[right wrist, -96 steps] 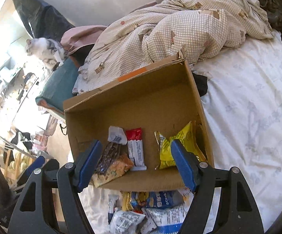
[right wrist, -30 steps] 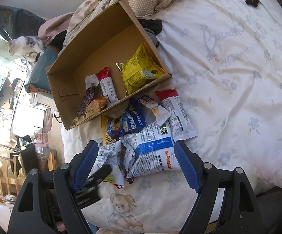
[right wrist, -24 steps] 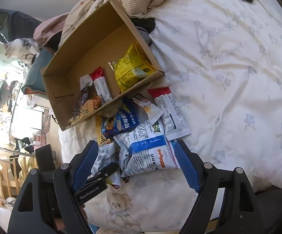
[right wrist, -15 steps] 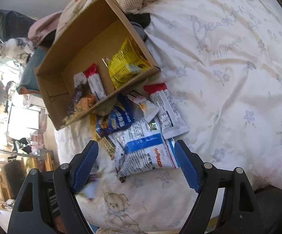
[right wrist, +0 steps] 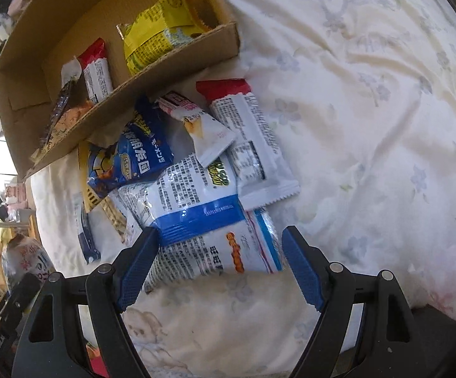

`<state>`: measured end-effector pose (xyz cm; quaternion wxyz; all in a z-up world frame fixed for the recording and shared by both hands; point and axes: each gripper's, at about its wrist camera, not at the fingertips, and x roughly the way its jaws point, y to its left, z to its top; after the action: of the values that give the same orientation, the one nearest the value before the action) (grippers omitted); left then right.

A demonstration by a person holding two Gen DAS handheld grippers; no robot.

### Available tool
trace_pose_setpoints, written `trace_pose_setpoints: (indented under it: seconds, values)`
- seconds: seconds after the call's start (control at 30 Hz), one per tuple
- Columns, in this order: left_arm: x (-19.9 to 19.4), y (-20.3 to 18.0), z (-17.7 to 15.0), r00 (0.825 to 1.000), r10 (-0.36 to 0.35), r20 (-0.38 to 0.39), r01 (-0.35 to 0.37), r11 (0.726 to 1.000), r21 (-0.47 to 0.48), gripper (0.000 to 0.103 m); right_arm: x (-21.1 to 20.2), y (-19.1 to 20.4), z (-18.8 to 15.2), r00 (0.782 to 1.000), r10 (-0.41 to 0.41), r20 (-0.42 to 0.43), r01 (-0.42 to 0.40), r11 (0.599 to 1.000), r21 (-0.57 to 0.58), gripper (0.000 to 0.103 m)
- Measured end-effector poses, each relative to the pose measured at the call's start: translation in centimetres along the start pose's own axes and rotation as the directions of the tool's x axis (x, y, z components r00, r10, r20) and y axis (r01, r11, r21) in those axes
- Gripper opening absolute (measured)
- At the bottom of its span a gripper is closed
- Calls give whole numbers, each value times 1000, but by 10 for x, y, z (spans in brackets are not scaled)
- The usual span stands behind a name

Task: Organize snacks
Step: 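Grasp the blue-and-white chip bag with the right gripper while the left gripper holds the white bag, then carry the white bag with the left gripper while the right gripper carries the blue-and-white bag into the box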

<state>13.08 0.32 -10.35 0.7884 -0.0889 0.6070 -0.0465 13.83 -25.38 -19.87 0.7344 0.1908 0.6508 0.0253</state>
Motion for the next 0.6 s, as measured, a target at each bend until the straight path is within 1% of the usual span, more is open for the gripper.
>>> trace_pose_setpoints:
  seconds: [0.1, 0.17, 0.2, 0.3, 0.4, 0.53, 0.6]
  values:
    - [5, -1, 0, 1000, -11, -12, 11, 1000, -14, 34, 14, 6, 0, 1000, 3, -25, -3, 1000, -20, 83]
    - [4, -2, 0, 1000, -4, -6, 4, 1000, -8, 34, 19, 12, 1, 999, -18, -33, 16, 998, -53, 82]
    - [4, -2, 0, 1000, -1, -2, 1, 1000, -6, 34, 19, 15, 0, 999, -26, -26, 24, 997, -68, 77]
    - [6, 1, 0, 1000, 14, -3, -14, 1000, -12, 35, 13, 22, -5, 1000, 2, -17, -4, 996, -90, 63]
    - [9, 6, 1, 1000, 14, -19, -15, 999, -39, 35, 7, 19, -14, 998, 48, -27, -50, 995, -82, 57]
    - [6, 7, 3, 1000, 12, -6, -12, 999, -49, 35, -5, 15, -27, 996, 85, -35, -88, 994, -71, 54]
    - [3, 6, 3, 1000, 15, 5, -15, 999, -46, 35, -12, 9, -34, 992, 125, -35, -127, 991, -48, 54]
